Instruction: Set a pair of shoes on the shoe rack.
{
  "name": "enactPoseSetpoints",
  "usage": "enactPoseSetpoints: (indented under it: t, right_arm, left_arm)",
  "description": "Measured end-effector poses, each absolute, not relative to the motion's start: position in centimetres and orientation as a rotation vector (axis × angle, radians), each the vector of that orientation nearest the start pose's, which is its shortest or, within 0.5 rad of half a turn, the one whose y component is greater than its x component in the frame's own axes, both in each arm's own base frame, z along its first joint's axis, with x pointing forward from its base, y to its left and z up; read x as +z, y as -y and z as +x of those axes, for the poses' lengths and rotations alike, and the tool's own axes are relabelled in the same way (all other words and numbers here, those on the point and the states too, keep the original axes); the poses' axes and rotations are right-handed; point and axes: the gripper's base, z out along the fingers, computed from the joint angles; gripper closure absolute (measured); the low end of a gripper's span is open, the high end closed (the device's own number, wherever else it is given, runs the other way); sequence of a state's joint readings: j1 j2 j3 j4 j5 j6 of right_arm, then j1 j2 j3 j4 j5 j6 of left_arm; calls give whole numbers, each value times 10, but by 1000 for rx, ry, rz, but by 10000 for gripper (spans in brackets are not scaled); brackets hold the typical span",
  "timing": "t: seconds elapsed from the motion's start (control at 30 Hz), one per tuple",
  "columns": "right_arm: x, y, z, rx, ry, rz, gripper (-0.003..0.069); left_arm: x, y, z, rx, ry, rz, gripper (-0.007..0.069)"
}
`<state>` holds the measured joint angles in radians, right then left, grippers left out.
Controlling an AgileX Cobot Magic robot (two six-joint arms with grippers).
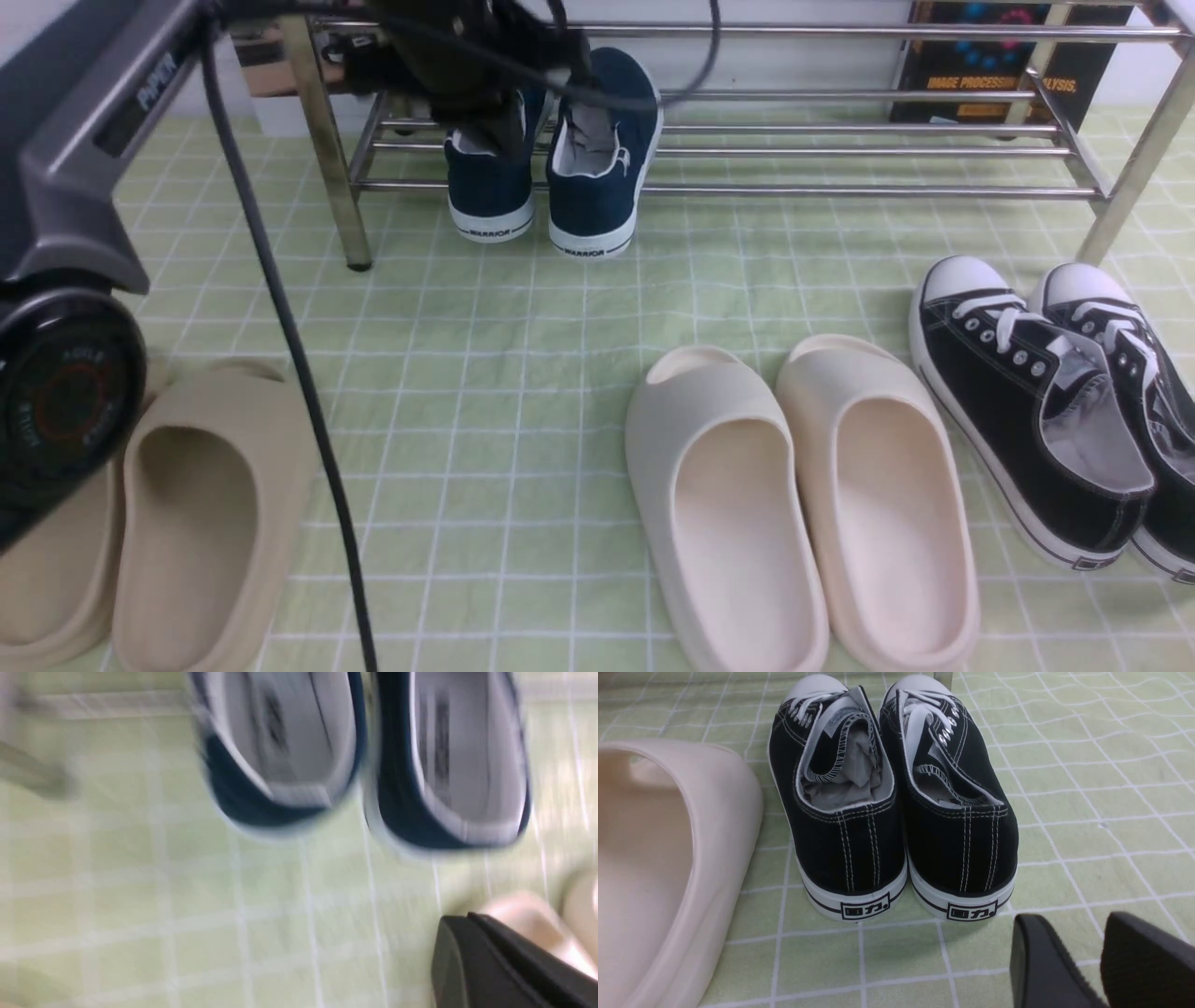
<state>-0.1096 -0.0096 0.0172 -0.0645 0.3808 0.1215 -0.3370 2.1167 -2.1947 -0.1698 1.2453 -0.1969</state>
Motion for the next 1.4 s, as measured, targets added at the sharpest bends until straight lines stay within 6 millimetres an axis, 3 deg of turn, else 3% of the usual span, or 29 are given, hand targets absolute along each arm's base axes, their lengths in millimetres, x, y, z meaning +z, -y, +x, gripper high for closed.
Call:
enactPoseSetpoints:
  t: [0.1,0.23,0.4,0.6,0.8,0.87,0.97,1.0,1.07,1.1,1.17,1.27,1.3,1.33,1.4]
  right_arm:
    - [174,8,52,-56,-1863,176,419]
    - [174,8,52,-56,-1863,176,419]
    - [174,8,52,-56,-1863,176,419]
    - [174,8,52,-56,-1863,176,419]
    - [174,8,52,-56,-1863,176,419]
    - [174,8,52,-56,-1863,176,419]
    - [174,8,52,-56,-1863,176,419]
    - [174,8,52,-56,-1863,176,419]
    - [174,8,52,-56,-1863,176,419]
    - [174,8,52,-56,-1863,176,419]
    - [174,8,52,-56,-1863,176,419]
    - [174,8,52,-56,-1863,176,419]
    - [174,8,52,-56,-1863,176,419]
    - [174,8,52,-56,-1863,176,419]
    - [174,8,52,-56,-1863,176,419]
  left_arm:
    - [291,184,430,-479,-2757,225,638]
    - [271,197,438,-532,-2657,195,638]
    - [273,194,452,-562,-2520,112,638]
    - [274,181,460,-578,-2479,43,638]
    - [286,177,456,-593,-2470,38,638]
    - [297,175,451,-588,-2468,65,638]
    - [339,166,425,-556,-2452,169,638]
    - [339,165,425,-551,-2458,176,638]
    - [384,153,393,-506,-2429,230,638]
    - [391,151,388,-503,-2416,234,638]
    - [439,132,347,-424,-2360,256,638]
    - [483,107,294,-353,-2283,229,638]
    - [482,107,294,-345,-2289,229,638]
    - [499,95,266,-328,-2244,202,638]
    - [502,80,234,-288,-2233,157,638]
